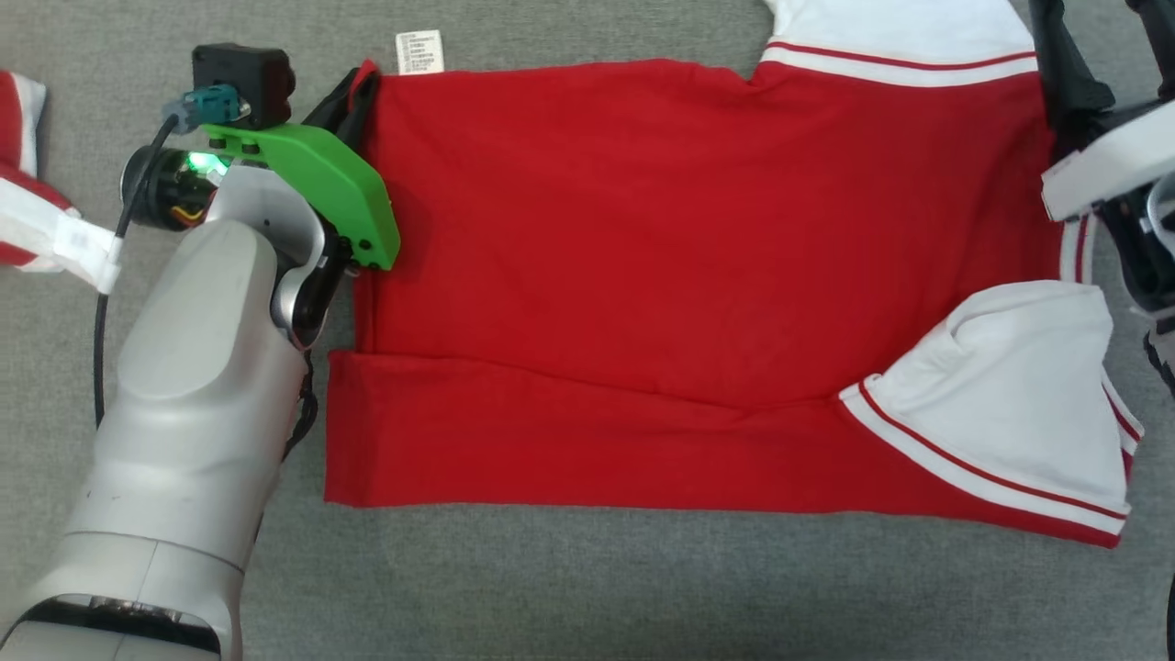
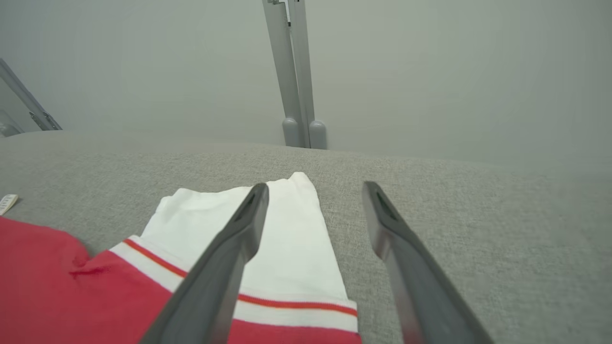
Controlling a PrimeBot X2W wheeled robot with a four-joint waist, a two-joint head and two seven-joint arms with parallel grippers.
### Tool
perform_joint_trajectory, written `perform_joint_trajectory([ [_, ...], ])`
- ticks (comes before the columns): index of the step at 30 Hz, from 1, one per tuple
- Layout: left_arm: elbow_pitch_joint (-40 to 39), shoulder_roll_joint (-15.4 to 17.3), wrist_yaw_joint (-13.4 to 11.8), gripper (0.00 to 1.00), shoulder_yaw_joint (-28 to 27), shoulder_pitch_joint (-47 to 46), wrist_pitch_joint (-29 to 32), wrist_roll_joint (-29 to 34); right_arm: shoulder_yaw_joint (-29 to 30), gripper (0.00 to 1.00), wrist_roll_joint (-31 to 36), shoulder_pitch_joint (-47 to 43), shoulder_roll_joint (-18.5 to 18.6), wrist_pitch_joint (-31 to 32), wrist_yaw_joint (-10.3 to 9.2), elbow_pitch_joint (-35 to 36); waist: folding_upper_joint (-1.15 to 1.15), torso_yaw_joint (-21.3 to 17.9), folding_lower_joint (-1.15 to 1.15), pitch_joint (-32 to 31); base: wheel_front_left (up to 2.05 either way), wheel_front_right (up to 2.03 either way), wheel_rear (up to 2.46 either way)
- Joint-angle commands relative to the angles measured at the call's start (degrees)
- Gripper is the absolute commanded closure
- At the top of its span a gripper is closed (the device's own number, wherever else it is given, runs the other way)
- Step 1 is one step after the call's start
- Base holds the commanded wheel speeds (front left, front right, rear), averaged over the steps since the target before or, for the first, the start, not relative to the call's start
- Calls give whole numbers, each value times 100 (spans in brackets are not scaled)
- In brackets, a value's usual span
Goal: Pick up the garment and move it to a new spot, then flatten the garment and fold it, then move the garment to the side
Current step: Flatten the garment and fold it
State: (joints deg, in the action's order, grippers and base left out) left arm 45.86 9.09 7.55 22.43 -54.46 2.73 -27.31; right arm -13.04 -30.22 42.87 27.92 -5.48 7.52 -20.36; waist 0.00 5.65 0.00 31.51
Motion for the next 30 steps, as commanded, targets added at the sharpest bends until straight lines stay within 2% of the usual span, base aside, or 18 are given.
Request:
perform_joint_trajectory([
  [1, -2, -58, -15, 100, 66, -118, -54, -31, -113, 0, -77, 254, 88, 81, -6, -188, 0, 357, 0, 317, 0, 0, 0],
  [9, 95, -256, -14, 100, 461, -300, -296, -262, -788, 0, -397, 1472, 347, 693, -6, -1275, 0, 760, 0, 519, 0, 0, 0],
  [17, 275, -307, -18, 100, 745, -447, -449, -513, -1436, 0, -682, 2186, 483, 1530, -6, -2099, 0, 872, 0, 573, 0, 0, 0],
  [18, 302, -302, -20, 100, 779, -453, -462, -557, -1533, 49, -759, 2221, 491, 1672, -6, -2174, 0, 870, 0, 564, 0, 0, 0],
  [19, 323, -298, -20, 100, 806, -460, -468, -582, -1620, 58, -794, 2251, 512, 1774, -6, -2205, 0, 866, 0, 555, 0, 0, 0],
  [20, 335, -291, -20, 100, 832, -474, -480, -625, -1710, 100, -858, 2294, 543, 1856, -6, -2216, 0, 857, 0, 546, 0, 0, 0],
  [23, 336, -231, -20, 100, 841, -529, -585, -735, -1853, 100, -975, 2407, 637, 1772, -8, -2141, 0, 804, 0, 493, 0, 0, 0],
  [30, 237, -47, -17, 100, 743, -678, -899, -929, -1970, 100, -1156, 2240, 788, 657, -8, -1714, 0, 567, 0, 156, 0, 0, 0],
])
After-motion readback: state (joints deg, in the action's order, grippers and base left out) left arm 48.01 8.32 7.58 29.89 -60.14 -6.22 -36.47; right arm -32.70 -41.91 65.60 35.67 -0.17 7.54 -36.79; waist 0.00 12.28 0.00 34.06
